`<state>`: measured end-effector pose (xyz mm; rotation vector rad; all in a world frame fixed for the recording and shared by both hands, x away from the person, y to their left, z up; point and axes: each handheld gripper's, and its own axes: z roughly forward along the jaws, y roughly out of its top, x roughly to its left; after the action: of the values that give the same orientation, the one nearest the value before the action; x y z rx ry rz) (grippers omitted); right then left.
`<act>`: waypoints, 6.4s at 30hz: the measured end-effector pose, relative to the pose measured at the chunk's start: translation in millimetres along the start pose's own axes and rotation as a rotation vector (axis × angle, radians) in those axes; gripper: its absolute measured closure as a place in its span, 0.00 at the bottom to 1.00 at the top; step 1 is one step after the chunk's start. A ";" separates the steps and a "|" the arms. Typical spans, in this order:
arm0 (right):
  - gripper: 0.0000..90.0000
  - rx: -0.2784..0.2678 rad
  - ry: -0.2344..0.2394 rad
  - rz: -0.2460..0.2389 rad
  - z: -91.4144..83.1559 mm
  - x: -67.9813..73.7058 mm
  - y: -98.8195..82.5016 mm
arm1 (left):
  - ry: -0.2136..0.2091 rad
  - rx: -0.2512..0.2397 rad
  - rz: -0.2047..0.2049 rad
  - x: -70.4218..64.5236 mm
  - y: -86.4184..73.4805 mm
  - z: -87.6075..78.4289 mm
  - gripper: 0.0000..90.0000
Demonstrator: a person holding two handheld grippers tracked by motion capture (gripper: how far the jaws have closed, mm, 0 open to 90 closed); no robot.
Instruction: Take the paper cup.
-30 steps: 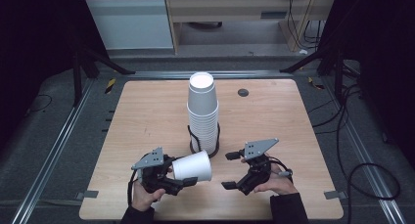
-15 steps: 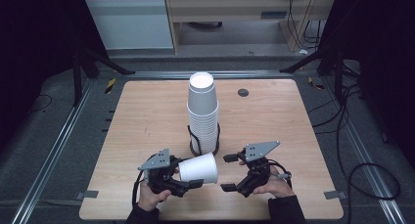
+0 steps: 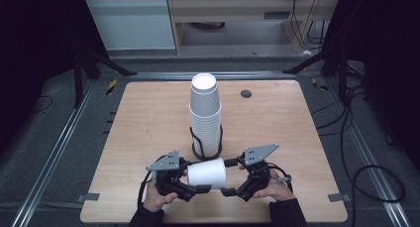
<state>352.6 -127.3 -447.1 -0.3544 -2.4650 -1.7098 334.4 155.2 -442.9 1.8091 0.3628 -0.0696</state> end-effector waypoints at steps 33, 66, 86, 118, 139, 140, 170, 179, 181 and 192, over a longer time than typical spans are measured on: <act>0.11 0.012 0.049 -0.016 5.7 -0.2 -0.9 | -0.061 0.049 0.024 -0.7 5.5 13.1 0.23; 0.12 0.021 0.018 -0.023 -1.2 -0.3 0.3 | -0.013 0.079 0.037 -2.0 8.9 2.1 0.20; 0.11 0.185 -0.028 -0.089 -8.6 -11.8 19.4 | 0.024 0.201 0.044 4.7 18.5 -6.5 0.17; 0.11 0.281 0.006 -0.121 12.2 -10.7 30.9 | -0.003 0.316 0.074 8.3 21.6 11.5 0.24; 0.05 0.238 -0.020 -0.114 6.2 -9.4 30.4 | 0.004 0.302 0.070 9.7 20.1 5.9 0.25; 0.05 0.228 -0.022 -0.111 4.0 -9.3 30.9 | 0.010 0.294 0.069 9.5 19.5 3.8 0.24; 0.04 0.006 -0.088 0.018 -4.9 -2.5 5.9 | 0.049 0.158 0.070 10.9 2.2 -2.5 0.24; 0.04 -0.031 -0.082 0.035 -6.0 -5.6 4.2 | 0.016 0.159 0.081 8.7 6.5 8.8 0.24; 0.04 -0.032 -0.074 0.035 -5.6 -5.9 3.9 | 0.013 0.153 0.082 8.5 6.9 9.7 0.24; 0.05 -0.028 -0.037 0.041 0.1 -7.5 3.7 | 0.003 0.159 0.101 6.3 9.7 15.4 0.24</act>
<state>360.9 -126.8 -445.5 -0.4399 -2.4432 -1.7388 345.2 139.6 -439.5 1.9824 0.2736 -0.0260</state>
